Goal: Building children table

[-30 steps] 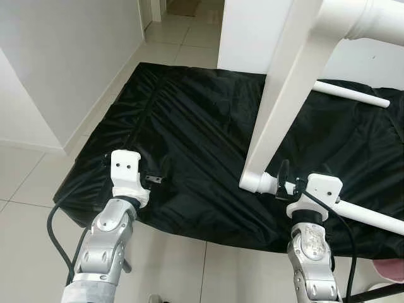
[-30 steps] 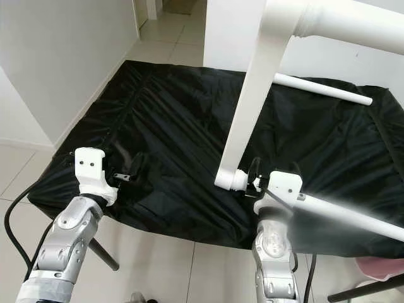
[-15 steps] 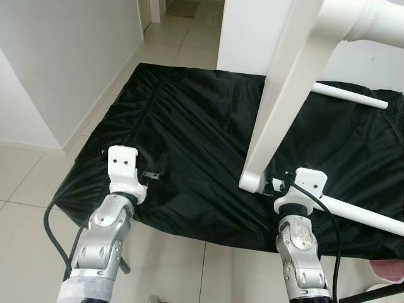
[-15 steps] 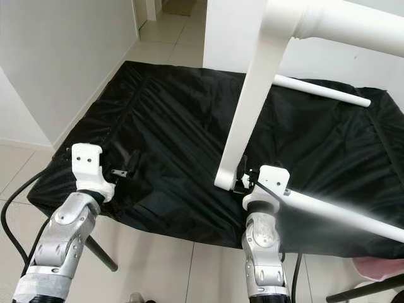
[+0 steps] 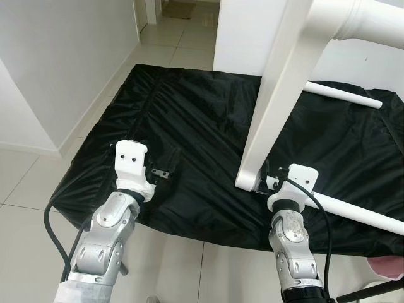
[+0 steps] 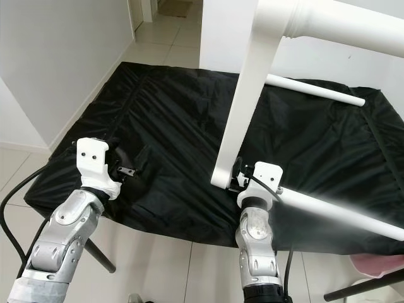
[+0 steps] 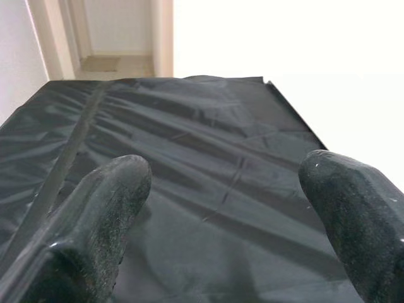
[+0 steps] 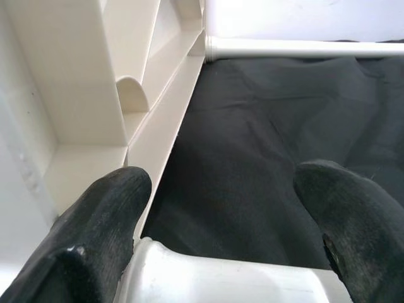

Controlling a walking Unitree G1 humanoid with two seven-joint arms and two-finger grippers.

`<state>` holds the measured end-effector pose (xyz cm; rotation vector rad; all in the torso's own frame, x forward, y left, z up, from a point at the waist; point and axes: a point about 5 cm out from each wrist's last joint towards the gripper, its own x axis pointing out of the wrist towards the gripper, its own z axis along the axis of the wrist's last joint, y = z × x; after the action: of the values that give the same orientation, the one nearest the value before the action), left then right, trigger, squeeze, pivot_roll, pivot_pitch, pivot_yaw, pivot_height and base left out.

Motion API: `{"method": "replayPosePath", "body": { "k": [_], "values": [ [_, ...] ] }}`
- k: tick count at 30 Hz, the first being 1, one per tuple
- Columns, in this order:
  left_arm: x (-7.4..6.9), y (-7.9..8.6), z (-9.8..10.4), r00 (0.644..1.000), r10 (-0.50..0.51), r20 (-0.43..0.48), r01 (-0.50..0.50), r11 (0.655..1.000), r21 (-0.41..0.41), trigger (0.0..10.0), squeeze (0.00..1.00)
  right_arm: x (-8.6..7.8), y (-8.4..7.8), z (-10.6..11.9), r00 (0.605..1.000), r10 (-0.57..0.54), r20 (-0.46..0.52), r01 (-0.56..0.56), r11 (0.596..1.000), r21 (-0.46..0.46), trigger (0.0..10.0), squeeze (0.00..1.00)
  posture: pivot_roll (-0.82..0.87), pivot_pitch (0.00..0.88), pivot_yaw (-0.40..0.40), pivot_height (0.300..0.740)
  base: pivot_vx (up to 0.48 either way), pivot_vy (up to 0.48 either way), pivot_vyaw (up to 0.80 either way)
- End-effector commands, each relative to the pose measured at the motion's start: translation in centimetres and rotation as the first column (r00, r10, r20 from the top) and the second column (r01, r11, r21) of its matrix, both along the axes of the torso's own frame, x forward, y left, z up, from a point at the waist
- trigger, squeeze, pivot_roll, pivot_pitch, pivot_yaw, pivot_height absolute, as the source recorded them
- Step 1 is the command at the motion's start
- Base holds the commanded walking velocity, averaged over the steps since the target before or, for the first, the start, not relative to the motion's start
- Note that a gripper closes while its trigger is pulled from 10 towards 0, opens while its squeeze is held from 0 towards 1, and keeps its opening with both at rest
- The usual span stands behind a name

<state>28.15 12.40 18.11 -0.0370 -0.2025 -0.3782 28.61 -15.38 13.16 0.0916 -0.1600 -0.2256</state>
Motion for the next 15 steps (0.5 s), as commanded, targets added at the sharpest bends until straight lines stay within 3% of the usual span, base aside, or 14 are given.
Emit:
{"method": "replayPosePath", "body": {
  "k": [1,7,9,15],
  "values": [
    [-0.6,-0.9,-0.2,0.985,-0.171,-0.005,0.171,0.985,0.035,10.0,0.00,0.1,0.7,-0.7,0.998,0.038,-0.048,-0.037,0.999,0.018,10.0,0.00,-0.01,0.080,-0.010,0.740,0.000,0.000,0.00],
    [-1.1,-1.6,0.4,0.974,-0.227,0.005,0.227,0.974,0.030,10.0,0.00,0.4,1.6,-0.7,0.991,0.124,-0.058,-0.120,0.991,0.062,10.0,0.00,-0.01,0.084,-0.007,0.740,0.000,0.000,0.00],
    [-1.4,-1.8,0.7,0.967,-0.253,0.005,0.253,0.967,0.032,10.0,0.00,0.5,2.6,-0.6,0.979,0.198,-0.051,-0.194,0.978,0.082,10.0,0.00,-0.01,0.085,-0.007,0.740,0.000,0.000,0.00],
    [-2.2,-2.5,0.7,0.946,-0.324,-0.009,0.324,0.945,0.039,10.0,0.00,0.4,3.7,-0.5,0.960,0.276,-0.044,-0.273,0.959,0.072,10.0,0.00,0.00,0.087,-0.006,0.740,0.000,0.000,0.00]
  ]
}}
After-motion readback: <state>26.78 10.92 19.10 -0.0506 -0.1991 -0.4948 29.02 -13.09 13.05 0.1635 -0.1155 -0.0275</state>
